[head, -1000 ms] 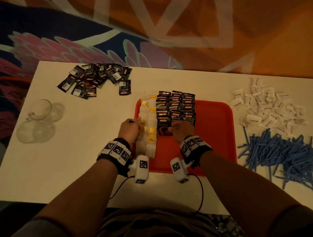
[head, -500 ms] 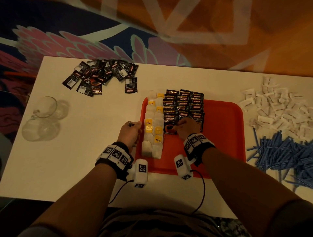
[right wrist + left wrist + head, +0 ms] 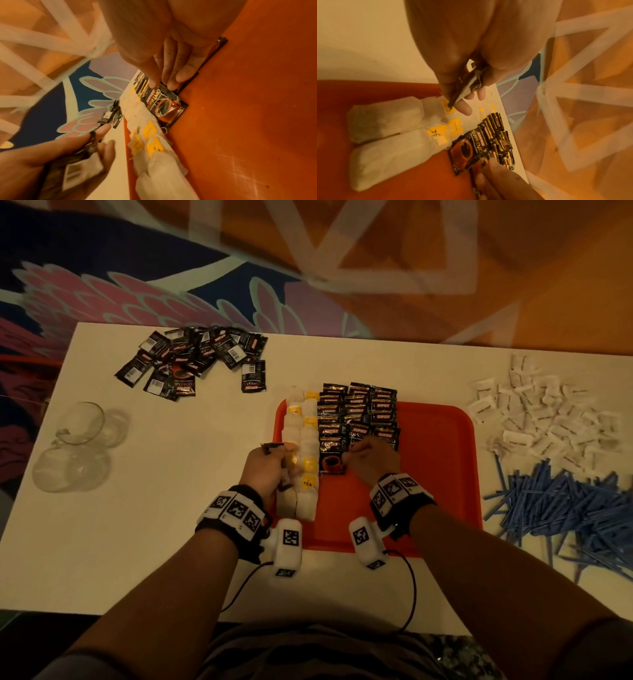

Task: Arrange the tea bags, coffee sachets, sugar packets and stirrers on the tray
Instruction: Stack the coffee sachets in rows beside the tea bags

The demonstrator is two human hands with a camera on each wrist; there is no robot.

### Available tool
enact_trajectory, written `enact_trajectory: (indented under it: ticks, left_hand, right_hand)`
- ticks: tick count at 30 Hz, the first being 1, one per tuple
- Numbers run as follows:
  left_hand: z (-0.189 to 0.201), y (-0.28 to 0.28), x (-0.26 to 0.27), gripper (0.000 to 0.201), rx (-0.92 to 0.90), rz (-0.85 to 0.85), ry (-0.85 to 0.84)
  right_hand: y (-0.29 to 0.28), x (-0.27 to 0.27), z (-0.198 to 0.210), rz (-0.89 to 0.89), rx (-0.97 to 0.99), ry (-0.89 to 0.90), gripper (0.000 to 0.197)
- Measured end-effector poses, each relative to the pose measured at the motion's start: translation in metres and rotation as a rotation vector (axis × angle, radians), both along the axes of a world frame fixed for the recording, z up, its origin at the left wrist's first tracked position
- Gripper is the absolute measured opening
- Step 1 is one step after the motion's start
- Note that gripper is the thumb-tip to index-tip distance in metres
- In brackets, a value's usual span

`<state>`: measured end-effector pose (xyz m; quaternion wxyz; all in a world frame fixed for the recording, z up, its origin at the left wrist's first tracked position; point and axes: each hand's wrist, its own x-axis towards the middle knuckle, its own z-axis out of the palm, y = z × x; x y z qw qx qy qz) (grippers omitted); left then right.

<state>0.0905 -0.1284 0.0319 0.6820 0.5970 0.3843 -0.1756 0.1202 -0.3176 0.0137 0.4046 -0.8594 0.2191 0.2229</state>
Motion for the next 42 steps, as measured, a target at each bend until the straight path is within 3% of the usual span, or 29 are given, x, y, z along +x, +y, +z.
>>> enact_trajectory:
  ticks: [4, 7, 13, 16, 18, 21, 24, 26, 29, 32, 36, 42]
  left_hand:
    - [0.009, -0.015, 0.002, 0.008, 0.007, 0.007, -0.065]
    - [0.02, -0.031, 0.004, 0.008, -0.03, 0.032, -0.099]
    - [0.04, -0.059, 0.006, 0.008, -0.13, 0.005, -0.132]
    - [0.043, -0.068, 0.007, 0.003, -0.086, 0.026, -0.157]
    - [0.042, -0.074, 0.007, 0.019, 0.007, 0.056, -0.157]
    - [0.042, -0.08, 0.004, 0.058, 0.111, 0.017, -0.149]
    - [0.05, -0.089, -0.001, 0.08, 0.168, -0.095, -0.156]
    - [0.054, -0.094, -0.003, 0.067, 0.153, -0.122, -0.179]
    - [0.051, -0.098, -0.003, 0.014, 0.165, -0.067, -0.273]
    - [0.043, -0.094, -0.003, 0.021, 0.194, -0.044, -0.304]
    - [0.045, -0.095, -0.003, 0.015, 0.12, -0.131, -0.331]
    - [0.042, -0.105, -0.002, 0.007, -0.027, -0.065, -0.231]
  right_hand:
    - [0.003, -0.012, 0.024, 0.242, 0.241, 0.02, 0.018]
    - [0.006, -0.02, 0.038, 0.309, 0.437, 0.067, 0.015]
    - [-0.014, -0.028, 0.047, 0.278, 0.332, -0.105, 0.011]
    - [-0.021, -0.034, 0.052, 0.235, 0.296, -0.191, 0.011]
    - [-0.023, -0.036, 0.056, 0.21, 0.224, -0.23, 0.013]
    - [-0.029, -0.034, 0.063, 0.169, 0.117, -0.243, 0.015]
    - [-0.031, -0.034, 0.068, 0.262, 0.018, -0.353, 0.013]
    - [-0.032, -0.037, 0.07, 0.42, -0.094, -0.435, 0.01]
    - [-0.038, -0.039, 0.064, 0.538, -0.111, -0.471, 0.012]
    - [-0.047, -0.04, 0.06, 0.429, 0.025, -0.439, 0.018]
    - [-0.059, -0.033, 0.063, 0.182, 0.148, -0.333, 0.025]
    - [-0.066, -0.031, 0.059, 0.244, 0.229, -0.163, 0.011]
